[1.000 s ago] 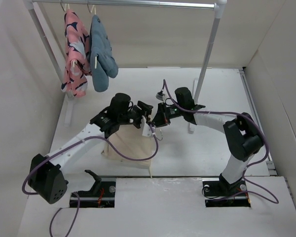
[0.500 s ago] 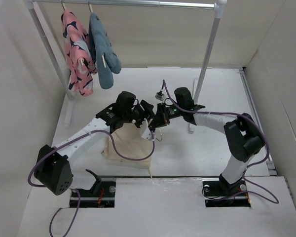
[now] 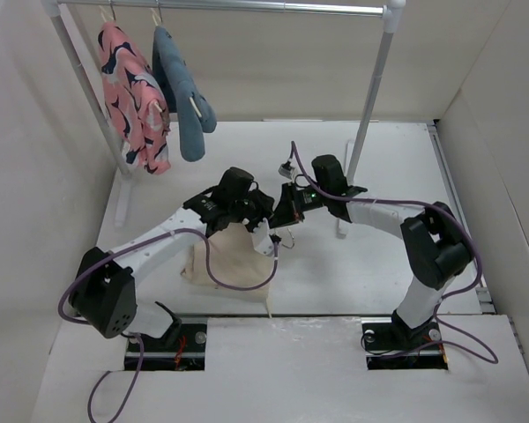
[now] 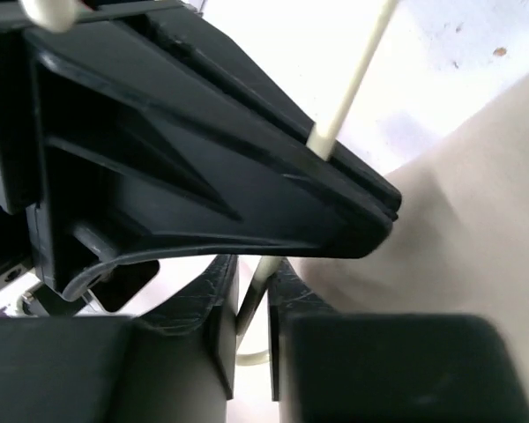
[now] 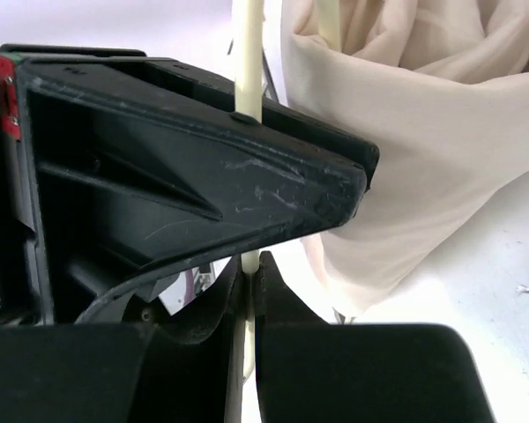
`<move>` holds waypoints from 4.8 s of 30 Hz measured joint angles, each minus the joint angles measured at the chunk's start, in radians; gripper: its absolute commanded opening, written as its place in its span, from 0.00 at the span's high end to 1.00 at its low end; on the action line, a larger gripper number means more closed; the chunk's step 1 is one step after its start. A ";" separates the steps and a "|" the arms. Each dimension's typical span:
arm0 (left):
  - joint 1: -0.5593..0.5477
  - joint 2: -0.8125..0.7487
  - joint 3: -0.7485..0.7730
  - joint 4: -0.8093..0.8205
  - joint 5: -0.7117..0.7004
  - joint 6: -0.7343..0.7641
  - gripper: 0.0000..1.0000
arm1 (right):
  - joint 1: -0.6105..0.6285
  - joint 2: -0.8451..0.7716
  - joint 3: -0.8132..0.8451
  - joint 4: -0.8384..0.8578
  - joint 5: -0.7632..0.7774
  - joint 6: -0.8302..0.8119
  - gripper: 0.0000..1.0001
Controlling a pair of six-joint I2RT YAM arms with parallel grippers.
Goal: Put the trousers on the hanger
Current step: Place the hanger at the clothesline.
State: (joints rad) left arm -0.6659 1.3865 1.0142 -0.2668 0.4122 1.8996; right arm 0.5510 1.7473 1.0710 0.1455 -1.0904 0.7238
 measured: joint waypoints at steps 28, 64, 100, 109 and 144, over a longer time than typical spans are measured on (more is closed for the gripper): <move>-0.001 0.040 0.005 0.049 -0.045 -0.235 1.00 | -0.027 0.062 0.044 -0.032 0.002 -0.029 0.89; -0.005 -0.037 -0.008 0.014 0.077 -0.426 1.00 | -0.233 -0.347 -0.074 -0.065 0.348 -0.120 0.01; 0.054 -0.139 0.074 0.064 0.238 -0.822 1.00 | 0.077 -0.903 -0.496 -0.200 0.650 -0.454 0.76; 0.082 -0.142 0.077 0.112 0.241 -0.961 1.00 | 0.093 -0.961 -0.462 -0.202 0.725 -0.407 0.24; 0.137 -0.189 0.126 0.224 0.290 -1.009 1.00 | 0.154 -0.756 -0.054 -0.699 0.855 -0.793 1.00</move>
State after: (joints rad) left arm -0.5293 1.1976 1.1404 -0.0429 0.7025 0.8902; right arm 0.7048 0.9913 1.0172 -0.5533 -0.2352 -0.0689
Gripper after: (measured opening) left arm 0.128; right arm 0.129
